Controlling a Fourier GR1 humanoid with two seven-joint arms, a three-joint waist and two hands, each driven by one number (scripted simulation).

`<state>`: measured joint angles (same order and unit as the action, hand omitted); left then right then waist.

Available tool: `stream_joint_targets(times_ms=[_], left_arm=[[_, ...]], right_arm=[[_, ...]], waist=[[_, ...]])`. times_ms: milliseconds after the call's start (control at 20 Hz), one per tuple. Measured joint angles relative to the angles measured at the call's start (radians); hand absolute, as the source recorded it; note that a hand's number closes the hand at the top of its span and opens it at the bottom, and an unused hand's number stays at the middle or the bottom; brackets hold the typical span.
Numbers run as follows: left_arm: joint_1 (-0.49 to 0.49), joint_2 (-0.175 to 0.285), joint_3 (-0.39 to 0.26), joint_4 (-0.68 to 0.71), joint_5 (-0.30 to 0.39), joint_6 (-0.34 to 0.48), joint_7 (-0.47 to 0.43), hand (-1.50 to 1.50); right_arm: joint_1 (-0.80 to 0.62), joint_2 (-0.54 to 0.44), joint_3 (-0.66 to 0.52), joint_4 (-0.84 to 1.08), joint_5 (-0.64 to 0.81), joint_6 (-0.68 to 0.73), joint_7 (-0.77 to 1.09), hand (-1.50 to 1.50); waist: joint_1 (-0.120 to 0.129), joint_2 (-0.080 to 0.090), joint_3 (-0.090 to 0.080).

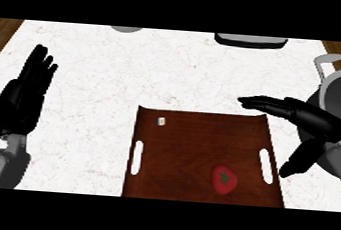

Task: Pick the tomato from the tray and place it in the pot

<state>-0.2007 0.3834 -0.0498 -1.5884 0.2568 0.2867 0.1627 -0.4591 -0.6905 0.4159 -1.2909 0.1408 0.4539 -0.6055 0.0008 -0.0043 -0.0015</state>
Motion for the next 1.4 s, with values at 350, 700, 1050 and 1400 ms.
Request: stream_joint_targets(times_ms=[350,700,1050,1400], left_arm=[[-0.005,0.002,0.019,-0.016,-0.002,-0.003,0.024,0.00],[-0.019,-0.019,0.042,-0.014,-0.019,-0.027,0.044,0.00],[-0.008,-0.054,0.061,-0.007,-0.050,-0.053,0.030,0.00],[0.002,-0.063,0.095,-0.032,-0.062,-0.086,0.053,0.00]], right_arm=[[-0.003,0.011,0.132,-0.188,0.143,0.069,0.233,-1.50],[0.089,0.092,0.153,-0.317,0.230,0.131,0.396,-1.50],[0.154,0.159,0.137,-0.343,0.357,0.157,0.440,-1.50],[0.214,0.192,0.115,-0.326,0.492,0.133,0.417,-1.50]], waist=[[-0.003,-0.001,0.000],[-0.003,0.002,0.001],[-0.001,0.003,0.001],[0.000,0.004,0.001]])
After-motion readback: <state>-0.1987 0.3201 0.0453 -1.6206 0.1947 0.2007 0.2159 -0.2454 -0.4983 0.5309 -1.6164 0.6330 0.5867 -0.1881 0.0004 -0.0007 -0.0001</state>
